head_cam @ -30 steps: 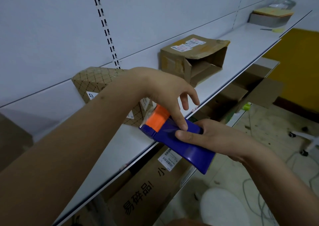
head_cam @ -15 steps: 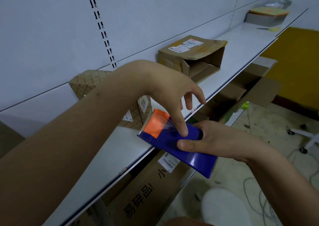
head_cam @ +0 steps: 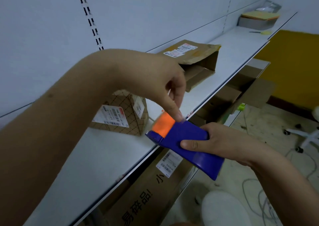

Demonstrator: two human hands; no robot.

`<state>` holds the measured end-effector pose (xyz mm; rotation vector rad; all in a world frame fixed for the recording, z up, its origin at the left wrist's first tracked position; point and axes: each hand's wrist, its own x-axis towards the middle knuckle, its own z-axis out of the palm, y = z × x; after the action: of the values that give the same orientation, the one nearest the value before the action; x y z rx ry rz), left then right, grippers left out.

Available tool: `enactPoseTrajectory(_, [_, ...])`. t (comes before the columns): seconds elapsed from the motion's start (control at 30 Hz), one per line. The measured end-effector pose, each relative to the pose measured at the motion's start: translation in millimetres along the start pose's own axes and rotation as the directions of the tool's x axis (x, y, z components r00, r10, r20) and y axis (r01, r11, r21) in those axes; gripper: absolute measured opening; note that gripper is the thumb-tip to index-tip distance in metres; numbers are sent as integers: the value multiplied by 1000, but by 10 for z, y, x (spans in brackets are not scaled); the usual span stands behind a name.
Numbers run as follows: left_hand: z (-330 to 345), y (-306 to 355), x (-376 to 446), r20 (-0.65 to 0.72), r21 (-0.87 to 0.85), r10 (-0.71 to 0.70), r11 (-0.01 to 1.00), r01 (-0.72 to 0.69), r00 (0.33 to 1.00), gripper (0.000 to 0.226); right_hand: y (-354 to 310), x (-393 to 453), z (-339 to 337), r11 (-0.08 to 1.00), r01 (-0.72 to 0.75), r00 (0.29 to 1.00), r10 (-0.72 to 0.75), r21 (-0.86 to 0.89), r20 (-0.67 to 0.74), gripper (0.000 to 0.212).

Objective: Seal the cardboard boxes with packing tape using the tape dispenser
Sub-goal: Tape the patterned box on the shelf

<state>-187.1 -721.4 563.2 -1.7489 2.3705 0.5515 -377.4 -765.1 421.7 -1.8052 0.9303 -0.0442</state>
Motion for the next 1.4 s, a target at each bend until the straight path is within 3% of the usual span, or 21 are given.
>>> enactPoseTrajectory(0.13, [51, -67, -117, -32, 70, 17, 997, -15, 999, 4, 52, 31, -57, 998, -59, 992, 58, -8, -114, 59])
enactPoseTrajectory(0.3, [319, -183, -122, -221, 104, -2, 994, 25, 975, 7, 85, 116, 18, 996, -91, 953, 83, -16, -292, 55])
enactPoseTrajectory(0.47, [677, -270, -165, -290, 147, -42, 985, 88, 956, 18, 162, 233, 115, 989, -102, 910, 50, -106, -413, 59])
enactPoseTrajectory(0.6, [805, -265, -198, -270, 45, -118, 990, 135, 956, 56, 209, 298, 191, 954, -140, 881, -2, -263, -474, 61])
enactPoseTrajectory(0.67, [910, -293, -120, -467, 89, -102, 983, 161, 878, 40, 220, 310, 239, 945, -141, 867, -26, -294, -498, 60])
enactPoseTrajectory(0.73, [1018, -338, -36, -669, 146, -49, 970, 196, 742, 20, 222, 313, 293, 943, -134, 862, -42, -306, -506, 58])
enactPoseTrajectory(0.8, [1111, -358, 18, -752, 118, -81, 960, 254, 654, 20, 220, 311, 338, 941, -124, 858, -57, -314, -511, 57])
enactPoseTrajectory(0.97, [1062, -418, 31, -778, -27, -180, 967, 254, 602, 50, 226, 260, 328, 939, -101, 846, -93, -330, -525, 59])
enactPoseTrajectory(1.07, [938, -457, -11, -770, -132, -290, 944, 304, 567, 56, 235, 197, 300, 942, -70, 843, -120, -329, -525, 67])
enactPoseTrajectory(1.17, [764, -473, -61, -763, -212, -386, 907, 364, 518, 39, 255, 139, 273, 962, -4, 842, -143, -272, -519, 74])
enactPoseTrajectory(1.27, [670, -390, -61, -735, -247, -438, 884, 396, 518, 8, 254, 121, 251, 964, -19, 834, -130, -264, -536, 70])
enactPoseTrajectory(1.4, [806, -186, 66, -844, -155, -310, 922, 354, 437, 10, 240, 203, 241, 965, -62, 803, -103, -255, -587, 54])
